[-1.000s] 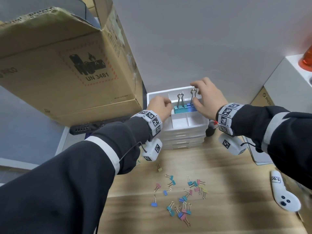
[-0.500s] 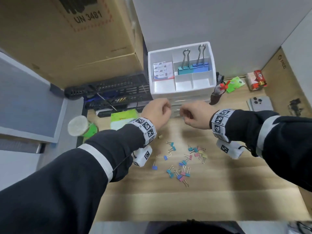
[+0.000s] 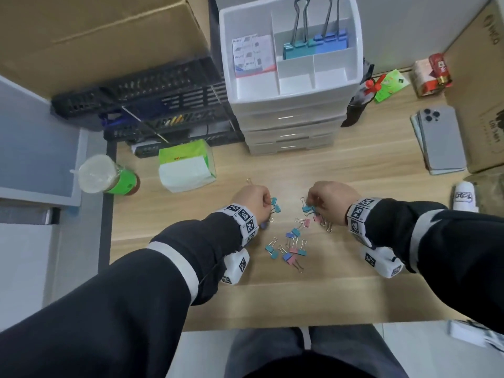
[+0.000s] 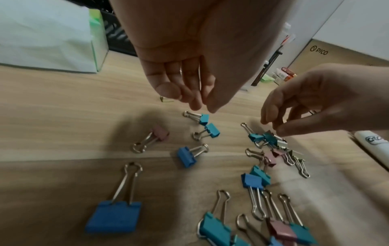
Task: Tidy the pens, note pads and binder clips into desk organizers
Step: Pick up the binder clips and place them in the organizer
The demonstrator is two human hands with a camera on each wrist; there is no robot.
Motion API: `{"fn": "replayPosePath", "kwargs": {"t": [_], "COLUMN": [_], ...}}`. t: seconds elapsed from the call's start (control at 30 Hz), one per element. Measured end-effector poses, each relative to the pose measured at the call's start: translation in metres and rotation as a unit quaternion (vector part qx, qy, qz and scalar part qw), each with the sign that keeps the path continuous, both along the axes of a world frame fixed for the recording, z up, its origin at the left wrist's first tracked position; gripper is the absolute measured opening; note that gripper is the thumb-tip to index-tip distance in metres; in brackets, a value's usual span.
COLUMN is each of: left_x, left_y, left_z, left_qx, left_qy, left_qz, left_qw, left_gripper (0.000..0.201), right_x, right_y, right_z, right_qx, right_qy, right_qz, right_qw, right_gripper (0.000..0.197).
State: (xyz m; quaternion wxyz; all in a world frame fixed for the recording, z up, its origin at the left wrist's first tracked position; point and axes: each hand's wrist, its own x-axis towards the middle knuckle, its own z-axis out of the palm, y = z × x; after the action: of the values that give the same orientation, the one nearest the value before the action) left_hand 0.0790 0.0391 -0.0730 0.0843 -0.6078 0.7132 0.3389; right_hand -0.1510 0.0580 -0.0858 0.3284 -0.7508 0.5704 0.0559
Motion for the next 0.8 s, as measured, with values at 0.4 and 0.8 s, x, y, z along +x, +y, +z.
{"fn": "replayPosePath", "kwargs": {"t": [0.4, 0.8], "left_x": [-0.022, -0.028], "left_y": [0.008, 0.001], "left_z": [-0.029, -0.015], "left_qx": [-0.032, -0.005], "left_qy": [-0.044, -0.030], "left_qz": [-0.046, -0.013], "left_qw": [0.997, 0.999], "left_gripper": [0.021, 0.020], "right_x": [0.006, -0.004], "right_y": [0.003, -0.013], "right_z": [-0.004, -0.007], "right_qx": [0.032, 0.184], "right_qy": [0.017, -0.200], "right_qz": [0.021, -0.328], "right_qw": [0.999, 0.905], "right_gripper": [0.026, 0.014]}}
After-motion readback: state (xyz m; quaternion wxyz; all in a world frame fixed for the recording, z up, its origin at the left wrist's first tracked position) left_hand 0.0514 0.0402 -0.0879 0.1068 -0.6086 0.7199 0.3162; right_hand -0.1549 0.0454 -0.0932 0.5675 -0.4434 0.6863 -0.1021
